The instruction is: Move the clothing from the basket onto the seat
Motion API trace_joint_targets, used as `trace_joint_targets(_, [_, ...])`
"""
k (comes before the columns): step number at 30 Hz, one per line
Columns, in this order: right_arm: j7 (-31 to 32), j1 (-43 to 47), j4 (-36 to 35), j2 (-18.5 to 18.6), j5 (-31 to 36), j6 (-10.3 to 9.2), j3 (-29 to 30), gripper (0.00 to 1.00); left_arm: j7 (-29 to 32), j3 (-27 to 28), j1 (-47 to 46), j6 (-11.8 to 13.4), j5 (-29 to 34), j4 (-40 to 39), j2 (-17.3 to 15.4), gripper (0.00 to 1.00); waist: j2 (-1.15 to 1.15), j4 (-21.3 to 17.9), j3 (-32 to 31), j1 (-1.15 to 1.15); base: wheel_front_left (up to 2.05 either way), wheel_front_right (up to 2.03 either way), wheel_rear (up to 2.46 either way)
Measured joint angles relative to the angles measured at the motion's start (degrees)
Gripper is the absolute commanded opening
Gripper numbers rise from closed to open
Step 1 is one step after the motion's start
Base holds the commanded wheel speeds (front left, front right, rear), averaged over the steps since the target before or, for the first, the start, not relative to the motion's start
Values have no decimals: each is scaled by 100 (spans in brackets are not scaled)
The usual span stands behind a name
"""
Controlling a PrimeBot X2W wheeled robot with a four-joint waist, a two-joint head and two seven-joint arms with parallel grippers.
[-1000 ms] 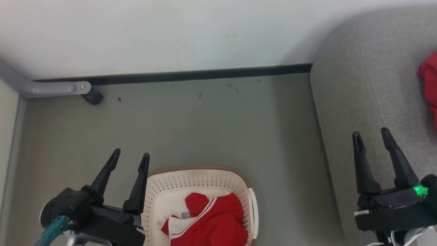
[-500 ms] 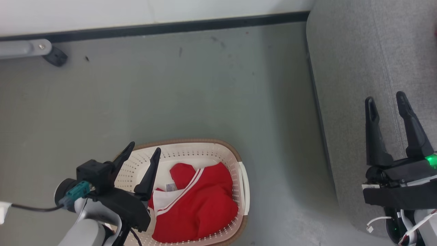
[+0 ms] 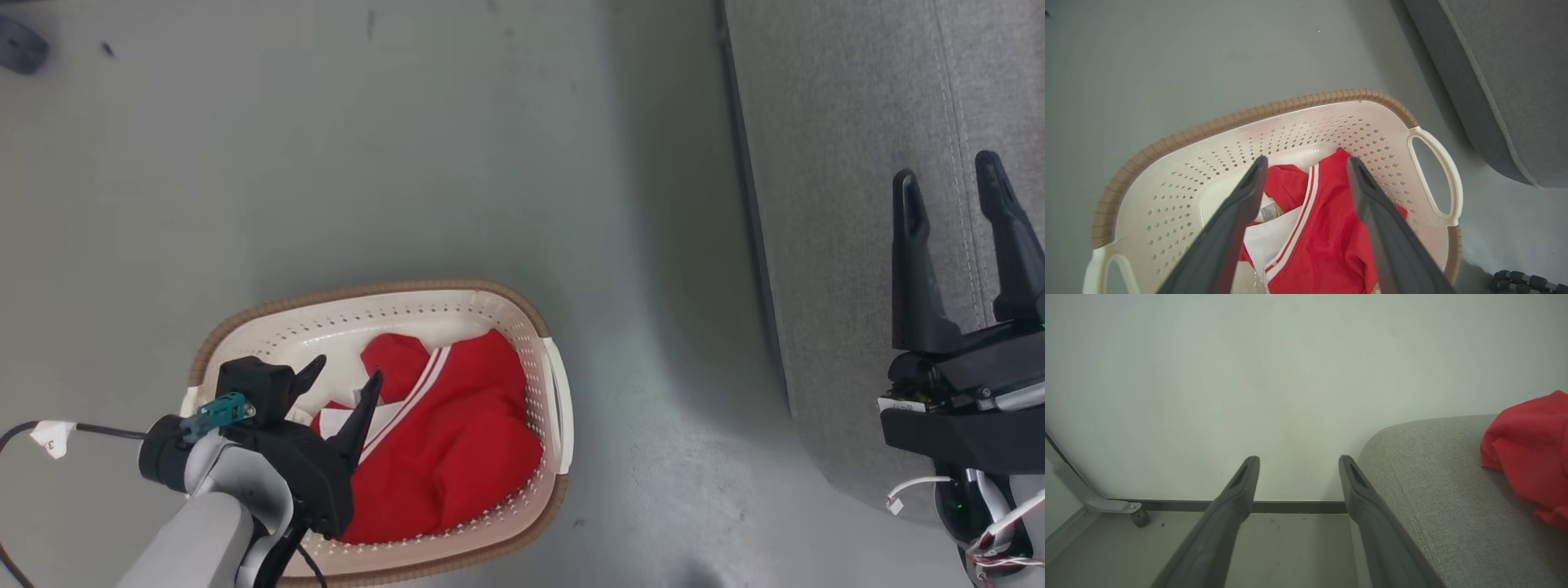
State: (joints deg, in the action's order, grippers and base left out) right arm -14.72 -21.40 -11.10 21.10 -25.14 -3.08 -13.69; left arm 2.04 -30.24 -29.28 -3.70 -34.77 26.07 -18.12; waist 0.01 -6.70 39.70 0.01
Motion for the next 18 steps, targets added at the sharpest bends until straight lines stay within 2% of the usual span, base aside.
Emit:
trace_joint_targets(8, [-1,-30,-226,-57,5,-44,224,100,221,-73,-318,-92,15,664,-45,100,0,-193,471,0,0,0,0])
trace_joint_targets(18, [-1,-31,-553,-146,105,-70,276,100,376,-215,-860,-192,83,1247,54,100,0,-373,1082,0,0,0,0])
